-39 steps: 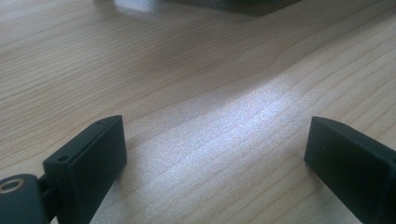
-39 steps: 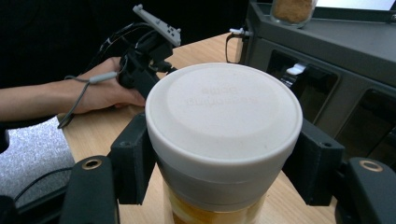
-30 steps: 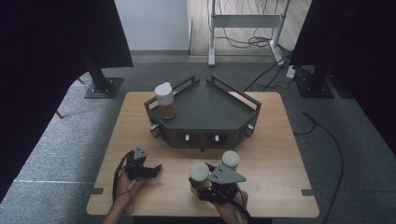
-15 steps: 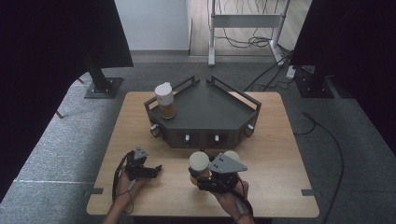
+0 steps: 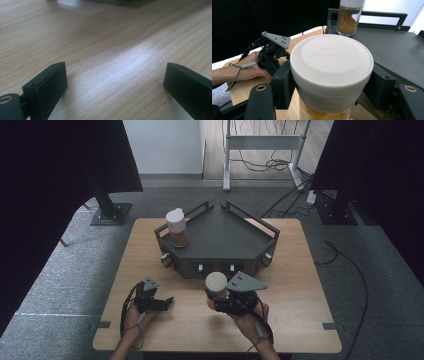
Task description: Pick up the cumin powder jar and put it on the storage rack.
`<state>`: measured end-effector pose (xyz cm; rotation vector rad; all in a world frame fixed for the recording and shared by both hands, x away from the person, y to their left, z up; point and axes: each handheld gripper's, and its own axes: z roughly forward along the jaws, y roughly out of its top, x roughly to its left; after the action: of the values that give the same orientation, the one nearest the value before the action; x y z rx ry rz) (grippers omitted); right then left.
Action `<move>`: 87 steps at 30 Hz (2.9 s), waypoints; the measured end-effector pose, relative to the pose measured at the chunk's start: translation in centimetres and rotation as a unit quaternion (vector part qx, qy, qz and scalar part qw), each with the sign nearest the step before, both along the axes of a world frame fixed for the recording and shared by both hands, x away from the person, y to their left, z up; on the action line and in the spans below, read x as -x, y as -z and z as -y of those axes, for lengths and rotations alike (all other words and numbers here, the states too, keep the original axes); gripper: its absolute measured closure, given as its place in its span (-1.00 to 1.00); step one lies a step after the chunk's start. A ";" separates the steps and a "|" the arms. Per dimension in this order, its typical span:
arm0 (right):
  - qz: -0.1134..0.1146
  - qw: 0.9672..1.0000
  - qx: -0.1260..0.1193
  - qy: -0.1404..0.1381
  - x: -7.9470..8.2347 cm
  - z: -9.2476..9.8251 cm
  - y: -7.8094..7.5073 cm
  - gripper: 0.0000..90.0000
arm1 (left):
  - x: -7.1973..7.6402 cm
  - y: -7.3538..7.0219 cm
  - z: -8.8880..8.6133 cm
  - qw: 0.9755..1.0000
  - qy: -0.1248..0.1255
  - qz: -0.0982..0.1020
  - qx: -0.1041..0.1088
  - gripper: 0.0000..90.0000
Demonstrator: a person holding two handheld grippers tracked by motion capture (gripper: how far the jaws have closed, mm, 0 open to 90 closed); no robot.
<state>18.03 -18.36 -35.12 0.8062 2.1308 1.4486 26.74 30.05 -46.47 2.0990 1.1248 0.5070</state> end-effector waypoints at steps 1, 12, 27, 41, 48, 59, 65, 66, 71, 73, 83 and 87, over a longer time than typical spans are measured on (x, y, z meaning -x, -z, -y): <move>0.001 1.000 0.000 0.000 -0.1 0.0 -0.1 -0.27 | 0.0 0.0 0.0 1.000 0.000 0.000 0.000 -0.89; 0.009 1.000 -0.004 0.001 -1.1 -0.4 -1.1 -0.27 | 0.0 0.0 0.0 1.000 0.000 0.000 0.000 -0.89; 0.009 1.000 0.002 0.011 -3.4 -1.1 -2.4 -0.27 | 0.0 0.0 0.0 1.000 0.001 0.000 0.000 -0.90; 0.021 1.000 0.004 0.022 -4.9 -1.8 -3.4 -0.27 | -0.1 0.0 0.0 1.000 0.001 0.000 -0.001 -0.90; 0.029 0.999 0.000 0.034 -5.7 -2.0 -4.0 -0.27 | -0.1 0.0 0.0 1.000 0.001 0.000 -0.001 -0.90; 0.027 0.998 -0.003 0.054 -7.3 -2.3 -4.5 -0.27 | -0.1 0.0 0.0 1.000 0.002 0.000 -0.001 -0.90; 0.026 0.997 -0.004 0.068 -8.7 -2.5 -4.7 -0.27 | -0.1 0.0 0.0 1.000 0.002 0.000 -0.001 -0.90; 0.025 0.997 -0.003 0.069 -8.8 -2.6 -4.7 -0.27 | -0.1 0.0 0.0 1.000 0.002 -0.001 -0.001 -0.90; 0.025 0.997 0.002 0.078 -9.8 -2.7 -4.6 -0.27 | -0.2 0.0 0.0 1.000 0.003 0.000 -0.001 -0.90; 0.026 0.996 0.005 0.080 -10.1 -2.8 -4.6 -0.27 | -0.2 0.0 0.0 1.000 0.003 0.000 -0.001 -0.90; 0.028 0.995 0.010 0.095 -11.5 -3.2 -4.9 -0.27 | -0.2 0.0 0.0 1.000 0.004 0.000 -0.001 -0.90; 0.030 0.995 0.007 0.097 -12.2 -3.4 -5.0 -0.27 | -0.2 0.0 0.0 1.000 0.004 0.000 -0.001 -0.90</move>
<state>30.27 -14.99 -30.09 0.9263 1.9568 1.3390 26.94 30.03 -46.46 2.1049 1.1154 0.5043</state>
